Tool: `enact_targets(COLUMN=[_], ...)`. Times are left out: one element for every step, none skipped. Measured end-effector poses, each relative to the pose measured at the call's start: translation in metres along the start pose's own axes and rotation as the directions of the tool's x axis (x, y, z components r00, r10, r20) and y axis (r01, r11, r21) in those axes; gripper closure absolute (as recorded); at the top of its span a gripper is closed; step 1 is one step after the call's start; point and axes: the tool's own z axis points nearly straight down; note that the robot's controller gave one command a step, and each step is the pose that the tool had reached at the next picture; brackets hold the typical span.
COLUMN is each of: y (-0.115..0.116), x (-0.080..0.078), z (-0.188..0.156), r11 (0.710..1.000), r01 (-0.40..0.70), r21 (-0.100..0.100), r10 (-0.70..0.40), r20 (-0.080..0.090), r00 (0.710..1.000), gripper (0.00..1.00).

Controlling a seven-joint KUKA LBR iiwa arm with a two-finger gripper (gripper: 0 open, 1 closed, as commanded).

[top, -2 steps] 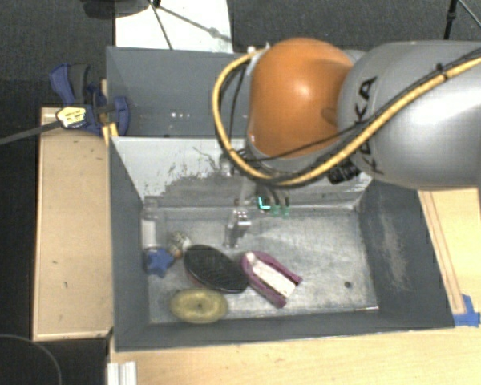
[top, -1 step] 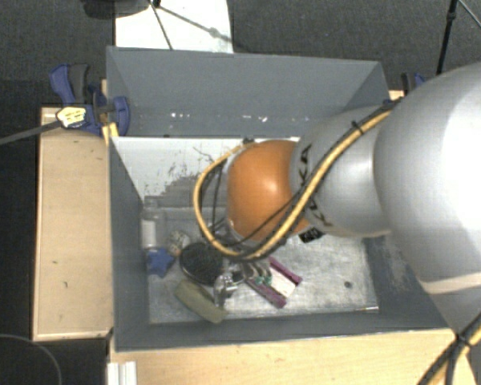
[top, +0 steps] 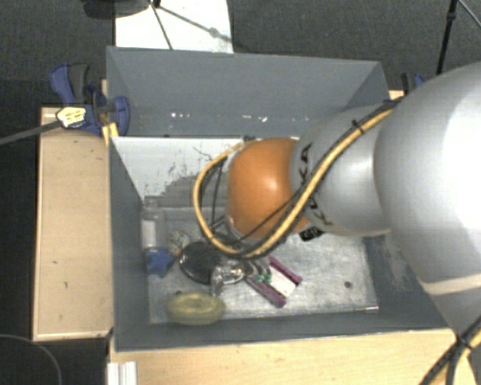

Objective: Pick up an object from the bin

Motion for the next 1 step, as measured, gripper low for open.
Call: enact_targets(y=[0.0075], x=[-0.0059], z=[-0.1939], r11=[0.999], r01=[0.032], r21=[0.0], r10=[-0.032], r20=[0.01], r00=[0.999], gripper=[1.0])
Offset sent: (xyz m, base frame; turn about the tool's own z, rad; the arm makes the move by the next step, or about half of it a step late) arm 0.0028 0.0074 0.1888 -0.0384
